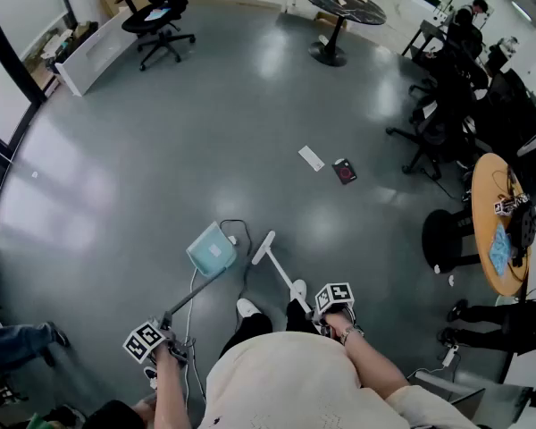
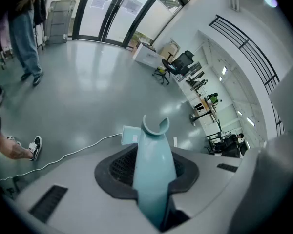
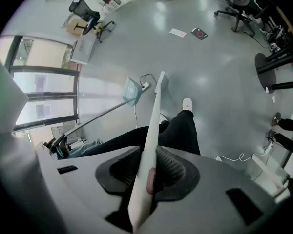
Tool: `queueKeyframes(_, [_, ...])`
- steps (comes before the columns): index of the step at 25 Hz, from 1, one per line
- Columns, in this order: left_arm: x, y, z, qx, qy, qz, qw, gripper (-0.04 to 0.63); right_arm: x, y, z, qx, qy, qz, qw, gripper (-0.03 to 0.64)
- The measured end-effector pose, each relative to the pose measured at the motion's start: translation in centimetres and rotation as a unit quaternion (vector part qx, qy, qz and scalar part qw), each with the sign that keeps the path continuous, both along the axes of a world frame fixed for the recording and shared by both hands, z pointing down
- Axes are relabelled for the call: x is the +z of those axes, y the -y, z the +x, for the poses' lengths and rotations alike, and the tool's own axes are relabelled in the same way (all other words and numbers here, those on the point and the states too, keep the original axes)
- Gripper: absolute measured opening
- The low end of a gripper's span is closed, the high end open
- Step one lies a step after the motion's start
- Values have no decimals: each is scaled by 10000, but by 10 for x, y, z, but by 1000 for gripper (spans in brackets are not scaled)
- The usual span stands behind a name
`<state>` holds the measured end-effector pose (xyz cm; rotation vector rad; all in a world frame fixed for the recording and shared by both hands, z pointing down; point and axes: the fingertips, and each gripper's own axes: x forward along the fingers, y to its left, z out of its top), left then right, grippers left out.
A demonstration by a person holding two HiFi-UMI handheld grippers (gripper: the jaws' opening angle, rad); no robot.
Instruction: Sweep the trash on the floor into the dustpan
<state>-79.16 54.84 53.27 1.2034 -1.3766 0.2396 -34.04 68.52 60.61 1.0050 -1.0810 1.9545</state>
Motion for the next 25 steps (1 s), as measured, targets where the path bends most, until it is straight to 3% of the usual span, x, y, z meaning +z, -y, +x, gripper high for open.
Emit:
queueKeyframes(4, [-8,19,53,333,-72,166,9993,95,-3,-10,44,191,-74,10,9998,115])
queueKeyframes(9, [-5,49,133,998,-38,250,9947,95,6,-43,100,1382,-72,-24,9904,115])
queueKeyframes(16, [-9,72,276,2238,385,290,9734,95,14,-65,208,2928,275,145,9557,115])
queueKeyframes(25, [-5,81,464,2828,793,170,9557,95,0,-57,381,3954,930,623,9117,117])
